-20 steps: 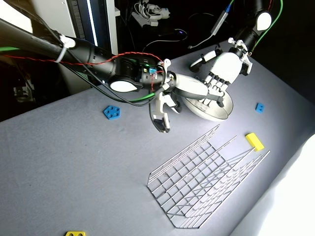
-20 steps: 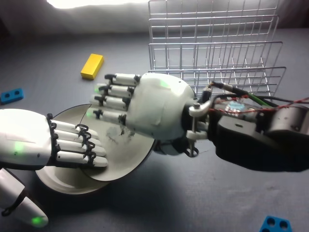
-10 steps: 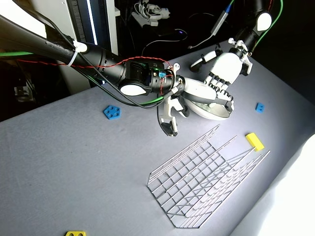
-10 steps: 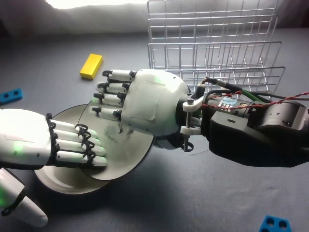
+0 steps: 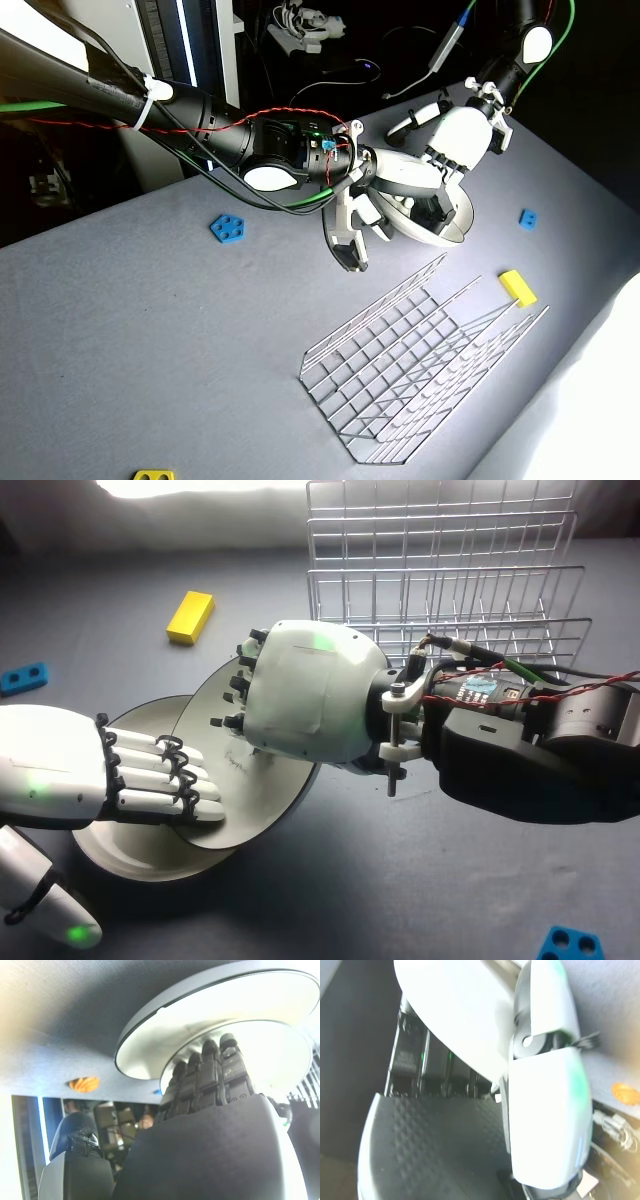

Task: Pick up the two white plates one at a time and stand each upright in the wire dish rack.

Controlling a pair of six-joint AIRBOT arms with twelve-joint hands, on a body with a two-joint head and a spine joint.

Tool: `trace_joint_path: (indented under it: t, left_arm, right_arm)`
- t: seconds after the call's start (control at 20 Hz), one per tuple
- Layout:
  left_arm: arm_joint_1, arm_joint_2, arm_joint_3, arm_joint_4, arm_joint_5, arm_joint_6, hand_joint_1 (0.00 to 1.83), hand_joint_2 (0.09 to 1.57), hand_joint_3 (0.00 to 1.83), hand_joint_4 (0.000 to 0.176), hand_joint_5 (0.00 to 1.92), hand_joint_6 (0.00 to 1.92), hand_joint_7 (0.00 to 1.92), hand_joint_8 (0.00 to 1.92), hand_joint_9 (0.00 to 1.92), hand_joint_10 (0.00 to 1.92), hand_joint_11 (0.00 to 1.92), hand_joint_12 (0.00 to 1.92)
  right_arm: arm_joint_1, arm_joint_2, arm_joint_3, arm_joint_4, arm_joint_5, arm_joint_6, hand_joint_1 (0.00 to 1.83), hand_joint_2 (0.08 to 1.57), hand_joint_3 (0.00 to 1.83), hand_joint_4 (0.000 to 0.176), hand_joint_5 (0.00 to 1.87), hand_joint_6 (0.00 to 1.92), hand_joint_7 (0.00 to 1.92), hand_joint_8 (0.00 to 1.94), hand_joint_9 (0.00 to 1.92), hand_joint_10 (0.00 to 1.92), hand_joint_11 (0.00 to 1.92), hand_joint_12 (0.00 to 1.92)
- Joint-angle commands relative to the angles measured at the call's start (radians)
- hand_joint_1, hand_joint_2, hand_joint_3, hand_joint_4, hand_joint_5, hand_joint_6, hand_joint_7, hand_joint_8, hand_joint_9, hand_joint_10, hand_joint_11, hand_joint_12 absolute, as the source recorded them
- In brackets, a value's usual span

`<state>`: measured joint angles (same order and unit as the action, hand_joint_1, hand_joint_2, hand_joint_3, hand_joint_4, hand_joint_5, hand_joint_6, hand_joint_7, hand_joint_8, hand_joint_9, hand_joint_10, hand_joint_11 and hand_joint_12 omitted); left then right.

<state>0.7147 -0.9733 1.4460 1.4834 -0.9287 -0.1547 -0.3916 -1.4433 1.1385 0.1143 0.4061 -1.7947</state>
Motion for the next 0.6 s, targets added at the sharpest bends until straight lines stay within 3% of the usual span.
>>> trace_joint_path:
  t: [0.0,0.05,0.1,0.2,0.25,0.35,0.4,0.55]
  left_arm:
    - [0.004,-0.005,-0.008,0.005,-0.011,0.000,0.00,1.03,0.00,0.000,0.00,0.00,0.00,0.00,0.00,0.00,0.00,0.00]
    - [0.001,0.001,-0.013,-0.003,-0.013,0.000,0.00,1.03,0.00,0.000,0.00,0.00,0.00,0.00,0.00,0.00,0.00,0.00]
    - [-0.004,0.015,-0.021,-0.020,-0.015,0.000,0.00,1.04,0.00,0.000,0.00,0.00,0.00,0.00,0.00,0.00,0.00,0.00]
    - [-0.013,0.035,-0.032,-0.045,-0.016,0.000,0.00,1.03,0.00,0.000,0.00,0.00,0.00,0.00,0.00,0.00,0.00,0.00]
    - [-0.018,0.047,-0.037,-0.057,-0.016,0.000,0.00,1.03,0.00,0.000,0.00,0.00,0.00,0.00,0.00,0.00,0.00,0.00]
    - [-0.029,0.072,-0.048,-0.077,-0.016,-0.001,0.00,1.04,0.00,0.000,0.00,0.00,0.00,0.00,0.00,0.00,0.00,0.00]
    - [-0.034,0.085,-0.054,-0.081,-0.016,-0.004,0.00,1.04,0.00,0.000,0.00,0.00,0.00,0.00,0.00,0.00,0.00,0.00]
    - [-0.044,0.122,-0.075,-0.080,-0.016,-0.007,0.00,1.04,0.00,0.000,0.00,0.00,0.00,0.00,0.00,0.00,0.00,0.00]
  right_arm:
    - [0.023,0.006,-0.007,0.003,0.118,0.001,1.40,1.09,0.00,0.000,0.94,1.00,1.02,0.88,1.00,1.00,0.89,1.14]
    - [0.032,0.008,-0.015,0.003,0.118,0.001,1.40,1.09,0.00,0.000,0.94,1.00,1.02,0.88,1.00,1.00,0.89,1.14]
    - [0.044,0.012,-0.027,0.003,0.117,0.001,1.39,1.08,0.00,0.000,0.95,0.98,1.05,0.83,1.02,1.00,0.93,0.97]
    - [0.065,0.020,-0.052,0.003,0.115,0.001,1.39,1.08,0.00,0.000,0.98,0.95,1.06,0.82,1.00,1.02,0.93,0.97]
    - [0.074,0.024,-0.065,0.003,0.115,0.001,1.47,1.07,0.01,0.000,0.97,0.91,1.05,0.79,1.00,0.93,0.89,1.35]
    - [0.091,0.034,-0.088,0.003,0.114,0.001,1.49,1.07,0.00,0.000,0.95,0.93,1.04,0.77,1.02,0.91,0.89,1.44]
    - [0.099,0.039,-0.098,0.003,0.113,0.001,1.41,1.08,0.00,0.000,0.96,0.97,1.04,0.81,1.01,1.02,0.88,1.18]
    - [0.125,0.058,-0.127,0.003,0.106,0.001,1.38,1.09,0.00,0.000,0.95,1.00,1.02,0.86,0.98,1.09,0.89,1.08]
